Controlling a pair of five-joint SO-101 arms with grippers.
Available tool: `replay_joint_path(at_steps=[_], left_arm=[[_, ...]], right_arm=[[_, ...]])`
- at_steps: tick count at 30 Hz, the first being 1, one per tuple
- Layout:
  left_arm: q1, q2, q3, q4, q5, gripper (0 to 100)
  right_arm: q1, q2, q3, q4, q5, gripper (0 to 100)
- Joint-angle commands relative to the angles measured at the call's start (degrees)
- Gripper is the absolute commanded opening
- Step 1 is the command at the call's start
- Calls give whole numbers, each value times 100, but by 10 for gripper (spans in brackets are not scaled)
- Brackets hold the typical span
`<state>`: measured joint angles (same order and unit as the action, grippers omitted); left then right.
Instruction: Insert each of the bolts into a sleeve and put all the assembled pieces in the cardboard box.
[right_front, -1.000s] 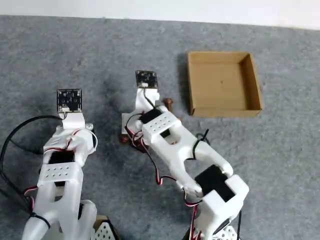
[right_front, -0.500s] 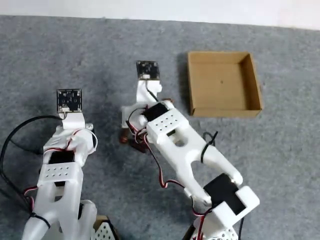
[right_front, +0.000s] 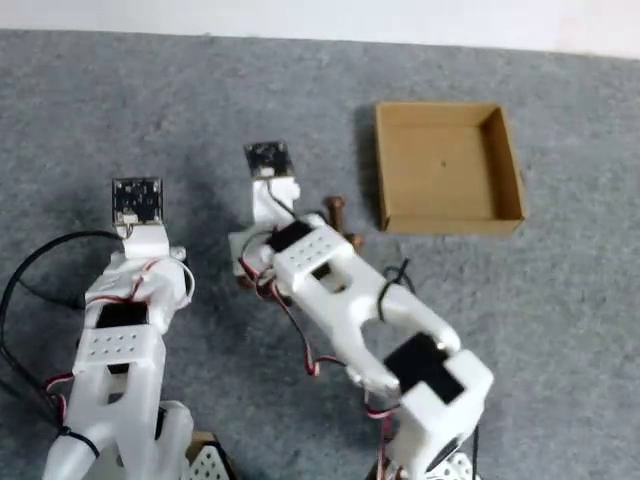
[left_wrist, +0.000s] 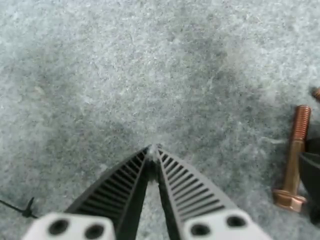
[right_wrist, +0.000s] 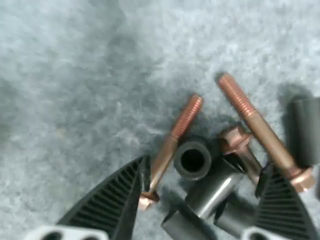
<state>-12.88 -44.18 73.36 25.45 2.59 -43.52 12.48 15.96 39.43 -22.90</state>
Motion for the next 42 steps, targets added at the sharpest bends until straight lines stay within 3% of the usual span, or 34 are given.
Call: replay_joint_path(at_steps=[1,7,13,20,23,36,42], left_arm=[[-66,-4,-303,-105,26,7],[-66,-4,-303,-105,26,7],[-66,-4,-303,-105,26,7],[-66,-4,-303,-105,26,7],[-66,-4,-303,-105,26,7],[-66,4,-251,-334,26,7],[-66,4,-251,-343,26,7]], right_arm=[[92,101,-541,215,88,324],[22,312,-840,611,70,310],[22,295,-848,611,88,98],[136,286,-848,611,105,63],[312,268,-866,620,114,5],[567,-892,-681,1051,141,4],[558,-1666,-57,1033,651,4]])
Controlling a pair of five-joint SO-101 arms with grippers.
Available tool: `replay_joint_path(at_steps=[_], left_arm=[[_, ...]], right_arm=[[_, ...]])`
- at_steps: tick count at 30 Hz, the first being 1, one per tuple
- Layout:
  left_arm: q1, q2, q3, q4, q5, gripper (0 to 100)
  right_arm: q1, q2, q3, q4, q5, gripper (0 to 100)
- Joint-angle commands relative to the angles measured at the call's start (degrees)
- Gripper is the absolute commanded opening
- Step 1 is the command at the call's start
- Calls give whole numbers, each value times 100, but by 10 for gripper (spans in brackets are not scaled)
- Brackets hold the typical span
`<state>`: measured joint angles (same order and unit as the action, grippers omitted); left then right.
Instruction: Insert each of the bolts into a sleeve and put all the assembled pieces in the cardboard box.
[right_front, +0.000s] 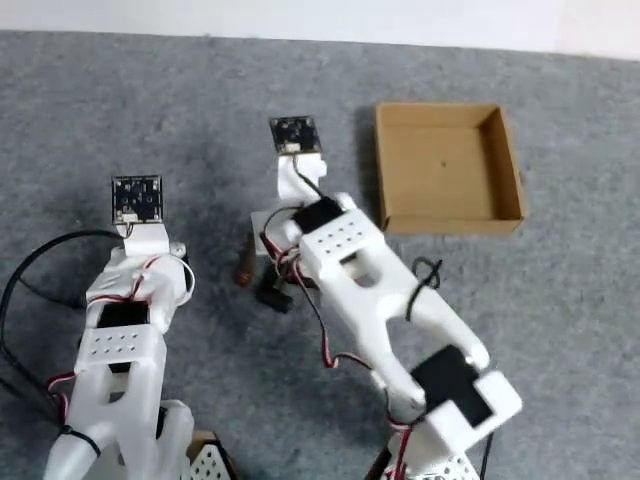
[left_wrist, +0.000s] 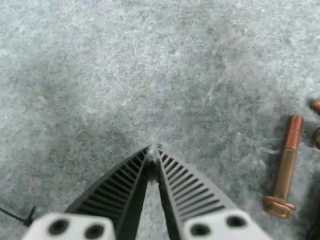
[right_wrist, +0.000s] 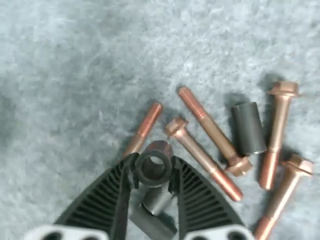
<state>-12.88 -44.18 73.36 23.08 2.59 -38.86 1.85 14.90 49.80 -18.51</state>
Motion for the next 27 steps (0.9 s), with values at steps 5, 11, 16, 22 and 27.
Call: replay_joint_path(at_steps=[5,11,16,22,27], left_arm=[[-66,4,-251,-114,26,7],[-66,4,-251,-114,26,7],[-66,4,-251,-114,26,7],[-57,4,-251,-114,26,7],[-57,4,-251,-114,26,7]], right_arm=[[189,-1147,347,-4,501,4],[180,-1859,910,22,1231,4],[189,-2580,1701,629,2198,4],[382,-3029,2237,2097,2330,4],[963,-3011,2290,2923,2760,5]])
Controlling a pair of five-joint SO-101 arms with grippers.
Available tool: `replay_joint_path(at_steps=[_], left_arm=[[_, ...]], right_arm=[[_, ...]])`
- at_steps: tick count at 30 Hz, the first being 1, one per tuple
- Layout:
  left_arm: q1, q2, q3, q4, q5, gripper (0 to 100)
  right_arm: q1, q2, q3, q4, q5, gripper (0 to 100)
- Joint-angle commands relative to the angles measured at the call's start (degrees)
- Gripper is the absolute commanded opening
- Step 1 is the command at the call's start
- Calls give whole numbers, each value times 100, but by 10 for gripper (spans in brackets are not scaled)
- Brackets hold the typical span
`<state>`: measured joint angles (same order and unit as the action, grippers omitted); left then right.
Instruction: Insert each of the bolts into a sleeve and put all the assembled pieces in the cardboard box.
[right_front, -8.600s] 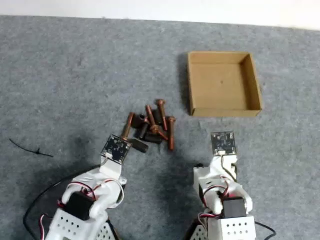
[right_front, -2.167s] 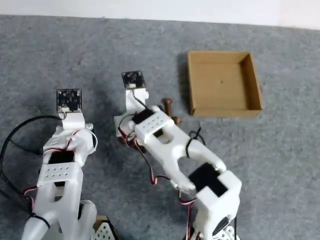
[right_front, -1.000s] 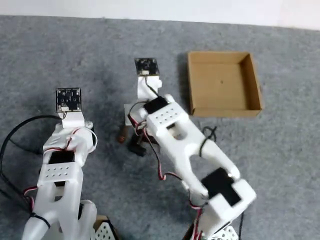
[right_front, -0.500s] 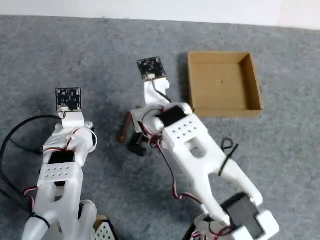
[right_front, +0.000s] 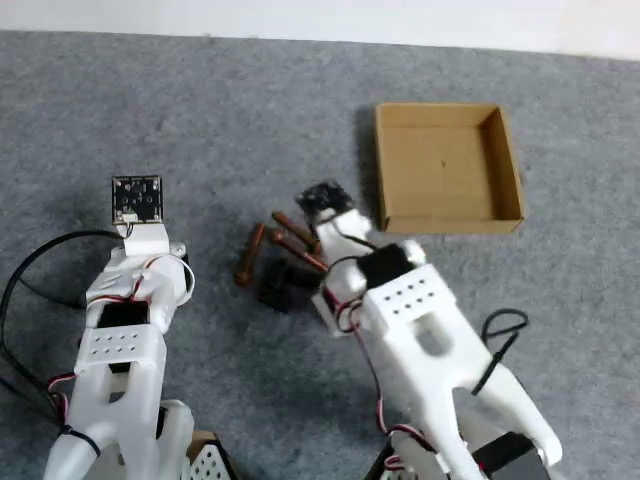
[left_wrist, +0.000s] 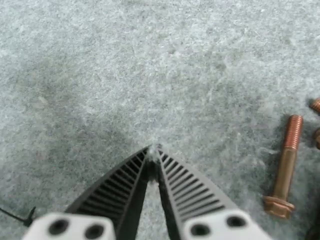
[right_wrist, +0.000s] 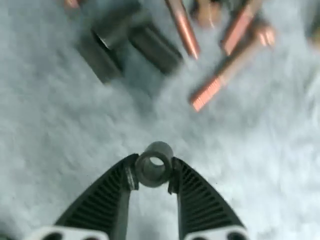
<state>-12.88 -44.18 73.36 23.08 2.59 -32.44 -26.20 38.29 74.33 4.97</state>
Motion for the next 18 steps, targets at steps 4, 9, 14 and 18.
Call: replay_joint_path(at_steps=[4,9,14,18], left_arm=[[-57,4,-251,-114,26,7],[-57,4,-251,-114,26,7],[-57,4,-251,-114,26,7],[-57,4,-251,-114,26,7]], right_arm=[[347,-171,312,848,1310,5],[338,382,1033,-84,1503,5],[338,1675,1068,-690,1477,6],[356,2536,637,-1165,1248,5]])
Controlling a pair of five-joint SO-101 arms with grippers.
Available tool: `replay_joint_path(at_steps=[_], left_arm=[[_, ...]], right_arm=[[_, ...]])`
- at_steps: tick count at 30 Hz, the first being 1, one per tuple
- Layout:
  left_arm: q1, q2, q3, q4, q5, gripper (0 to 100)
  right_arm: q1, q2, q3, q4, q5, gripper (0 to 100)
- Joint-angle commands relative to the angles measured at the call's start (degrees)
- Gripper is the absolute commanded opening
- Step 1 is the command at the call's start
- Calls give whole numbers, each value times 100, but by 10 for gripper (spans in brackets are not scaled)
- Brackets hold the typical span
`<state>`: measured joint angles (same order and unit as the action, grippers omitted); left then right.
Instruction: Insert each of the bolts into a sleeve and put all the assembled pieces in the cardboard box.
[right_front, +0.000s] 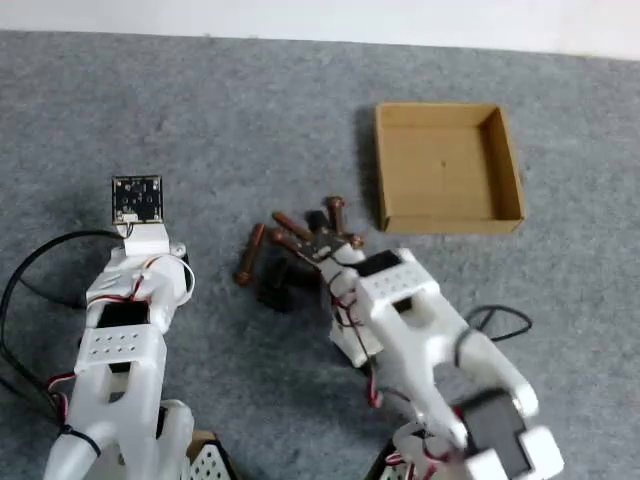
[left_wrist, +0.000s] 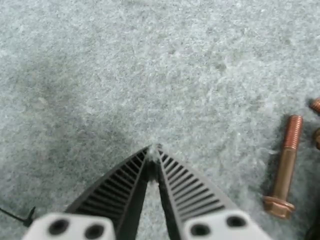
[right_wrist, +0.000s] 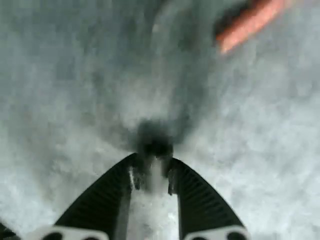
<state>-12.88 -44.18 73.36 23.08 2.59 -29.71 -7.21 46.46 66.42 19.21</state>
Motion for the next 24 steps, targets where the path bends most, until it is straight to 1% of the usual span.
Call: replay_joint_path(at_steps=[1,4,11,12,16,19,24], left_arm=[[-57,4,-251,-114,26,7],[-57,4,-251,-114,26,7],[-57,4,-251,-114,26,7],[-57,4,-251,-114,26,7],[-57,4,-251,-114,26,7],[-57,4,-251,-105,26,7],[-57,4,-251,-97,26,7]], right_arm=[[92,778,-268,-497,-378,5],[92,971,-462,-673,-695,5],[92,901,-470,-699,-712,5],[92,840,-470,-708,-721,5],[92,444,-435,-1112,-1169,5],[119,92,-163,-1253,-1178,5],[136,-629,470,-1877,-1187,5]])
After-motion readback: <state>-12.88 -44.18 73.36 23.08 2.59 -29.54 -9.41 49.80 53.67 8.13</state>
